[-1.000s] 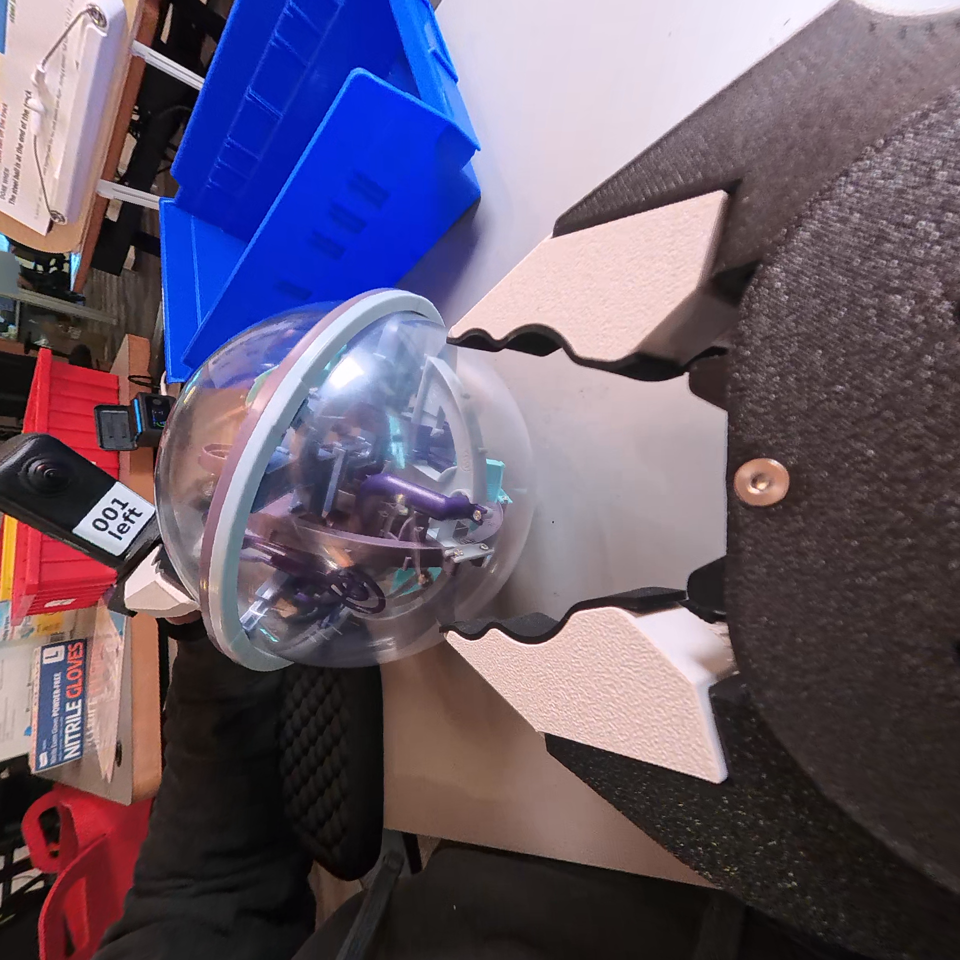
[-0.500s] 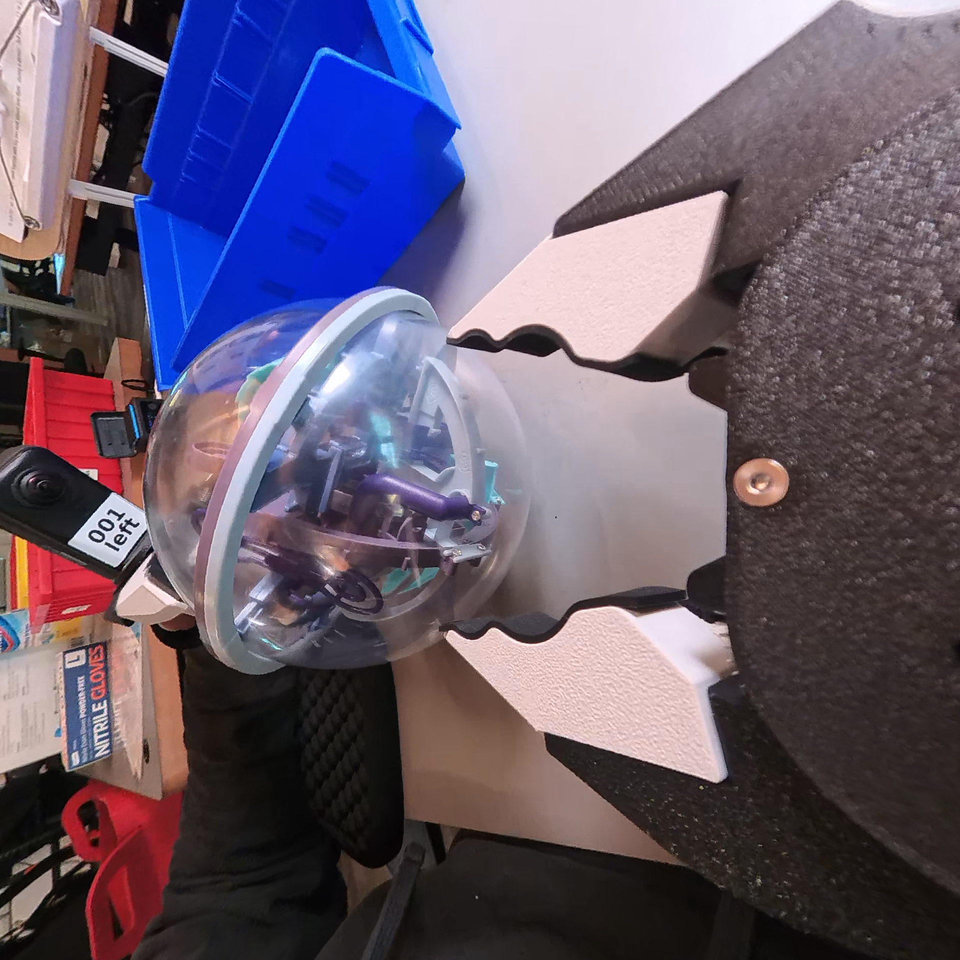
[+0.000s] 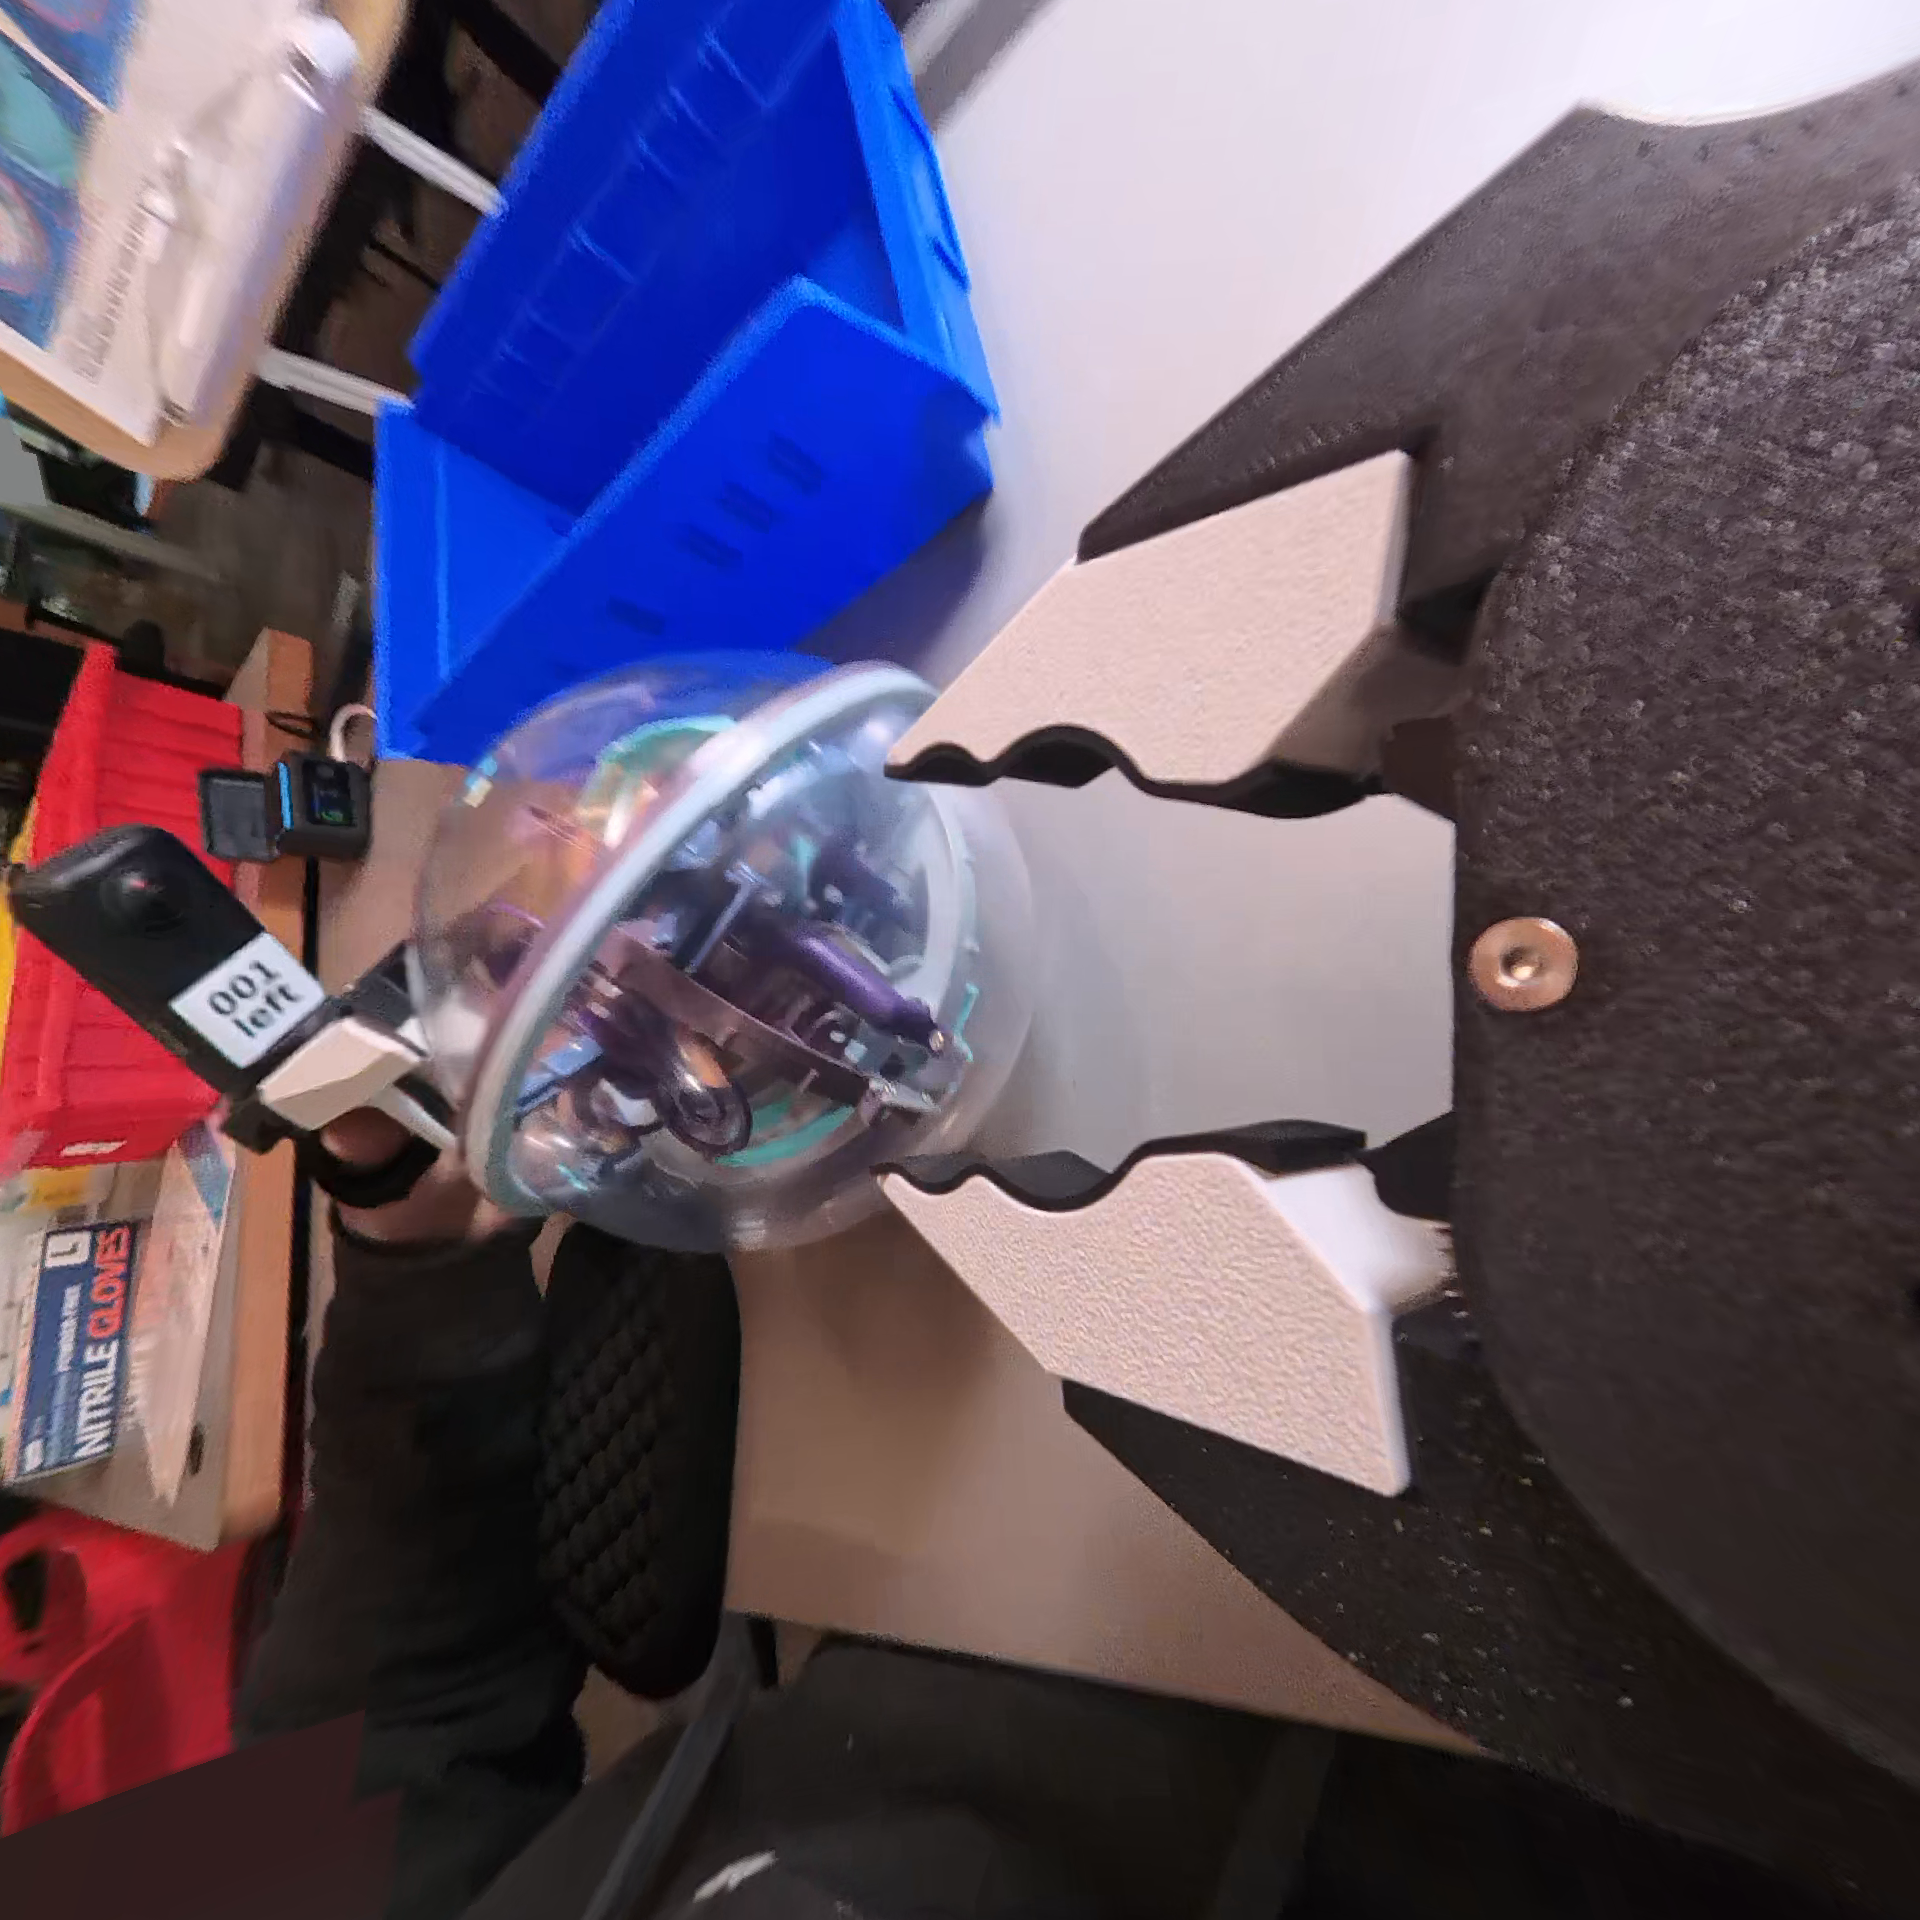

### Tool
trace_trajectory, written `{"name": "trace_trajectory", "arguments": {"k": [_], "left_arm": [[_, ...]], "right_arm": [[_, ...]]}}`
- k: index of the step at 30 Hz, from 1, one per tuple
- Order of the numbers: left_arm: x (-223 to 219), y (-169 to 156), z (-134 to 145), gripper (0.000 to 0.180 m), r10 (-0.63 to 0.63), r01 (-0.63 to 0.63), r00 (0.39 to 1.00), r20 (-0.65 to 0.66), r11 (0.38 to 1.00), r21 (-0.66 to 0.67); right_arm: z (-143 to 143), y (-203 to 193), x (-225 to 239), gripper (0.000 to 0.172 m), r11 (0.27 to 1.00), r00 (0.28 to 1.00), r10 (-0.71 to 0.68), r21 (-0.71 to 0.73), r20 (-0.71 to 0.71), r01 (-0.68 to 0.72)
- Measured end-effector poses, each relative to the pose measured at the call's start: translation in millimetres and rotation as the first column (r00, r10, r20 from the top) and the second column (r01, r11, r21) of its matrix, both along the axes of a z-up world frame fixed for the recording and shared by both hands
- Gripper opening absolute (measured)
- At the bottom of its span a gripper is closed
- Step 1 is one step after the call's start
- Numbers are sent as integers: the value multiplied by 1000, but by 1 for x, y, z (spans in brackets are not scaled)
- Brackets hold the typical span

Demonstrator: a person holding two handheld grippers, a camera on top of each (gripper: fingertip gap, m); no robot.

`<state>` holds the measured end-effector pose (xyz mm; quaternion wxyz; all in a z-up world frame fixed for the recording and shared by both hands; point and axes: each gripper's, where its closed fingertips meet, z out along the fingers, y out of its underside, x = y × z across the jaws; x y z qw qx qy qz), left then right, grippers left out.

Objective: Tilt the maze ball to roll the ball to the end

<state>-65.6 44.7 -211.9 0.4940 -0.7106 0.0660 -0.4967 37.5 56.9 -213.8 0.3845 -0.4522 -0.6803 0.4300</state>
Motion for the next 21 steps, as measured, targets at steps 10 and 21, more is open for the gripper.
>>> {"name": "trace_trajectory", "arguments": {"k": [10,21], "left_arm": [[7,4,4,111,9,-8,999,-32,1000,22],[-12,-3,15,99,79,-60,992,-100,982,179]], "right_arm": [[36,4,-19,28,906,996,82,414,41,-91],[11,17,-14,7,942,982,179,278,59,-188]]}}
